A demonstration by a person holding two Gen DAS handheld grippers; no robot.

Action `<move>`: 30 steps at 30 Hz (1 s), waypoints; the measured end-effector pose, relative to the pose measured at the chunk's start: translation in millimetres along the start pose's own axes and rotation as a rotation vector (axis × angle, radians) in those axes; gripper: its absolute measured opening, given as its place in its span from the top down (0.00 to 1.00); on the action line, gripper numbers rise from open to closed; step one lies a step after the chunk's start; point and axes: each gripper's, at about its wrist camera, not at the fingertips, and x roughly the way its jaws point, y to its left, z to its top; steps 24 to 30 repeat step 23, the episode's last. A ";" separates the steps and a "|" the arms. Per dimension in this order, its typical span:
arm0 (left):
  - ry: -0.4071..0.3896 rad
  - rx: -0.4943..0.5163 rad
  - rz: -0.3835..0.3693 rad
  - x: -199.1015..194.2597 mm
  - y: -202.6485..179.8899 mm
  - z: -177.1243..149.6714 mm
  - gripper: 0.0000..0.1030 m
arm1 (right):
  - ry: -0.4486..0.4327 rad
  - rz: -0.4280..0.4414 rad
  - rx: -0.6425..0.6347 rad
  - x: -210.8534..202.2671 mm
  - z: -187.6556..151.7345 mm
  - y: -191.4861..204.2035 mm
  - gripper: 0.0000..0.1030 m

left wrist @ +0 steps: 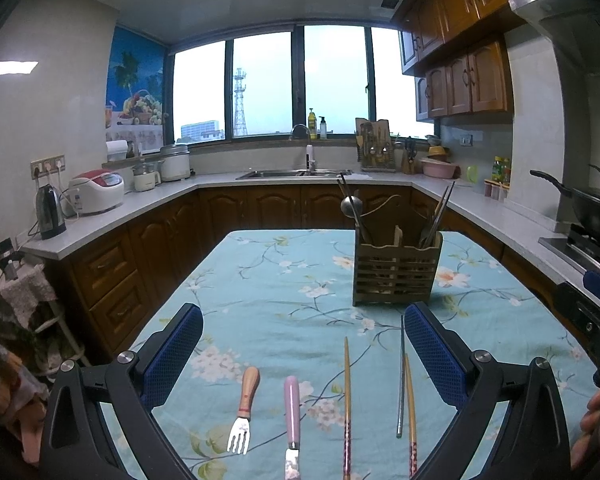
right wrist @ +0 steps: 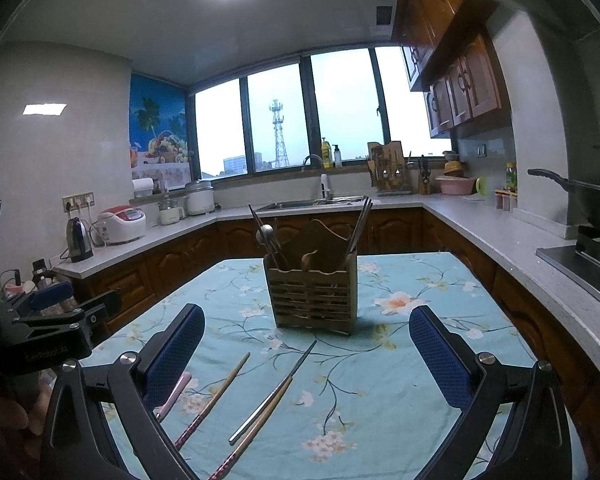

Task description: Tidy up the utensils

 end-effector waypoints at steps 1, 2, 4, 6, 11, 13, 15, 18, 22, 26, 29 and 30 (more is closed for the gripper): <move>0.000 0.002 -0.001 0.9 -0.2 0.4 0.01 | -0.001 -0.001 0.000 -0.4 -0.6 -0.8 0.00; 0.001 0.003 -0.001 1.6 -0.1 0.3 0.01 | 0.000 -0.001 0.001 0.2 -0.4 -1.4 0.00; 0.005 0.001 -0.005 3.9 0.1 0.6 0.01 | 0.003 0.000 0.003 2.1 -1.1 -4.4 0.00; 0.007 0.002 -0.005 5.8 0.3 0.4 0.01 | 0.006 0.000 0.004 3.4 -1.5 -4.7 0.00; 0.015 0.005 -0.006 8.4 -1.4 -0.4 0.01 | 0.010 -0.001 0.004 5.6 -4.3 -6.5 0.00; 0.017 0.007 -0.007 10.5 -2.4 -0.3 0.01 | 0.012 -0.001 0.009 7.2 -4.7 -8.2 0.00; 0.020 0.006 -0.010 11.5 -3.9 -0.3 0.01 | 0.015 -0.002 0.013 9.7 -5.4 -10.0 0.00; 0.023 0.006 -0.016 15.5 -6.1 2.1 0.01 | 0.021 -0.004 0.014 12.7 -6.8 -12.3 0.00; 0.025 0.008 -0.028 20.5 -11.0 4.1 0.01 | 0.029 -0.013 0.019 16.8 -6.9 -14.9 0.00; 0.026 0.007 -0.029 21.2 -13.1 4.1 0.01 | 0.030 -0.012 0.022 17.7 -6.9 -15.8 0.00; 0.026 0.007 -0.029 21.2 -13.1 4.1 0.01 | 0.030 -0.012 0.022 17.7 -6.9 -15.8 0.00; 0.026 0.007 -0.029 21.2 -13.1 4.1 0.01 | 0.030 -0.012 0.022 17.7 -6.9 -15.8 0.00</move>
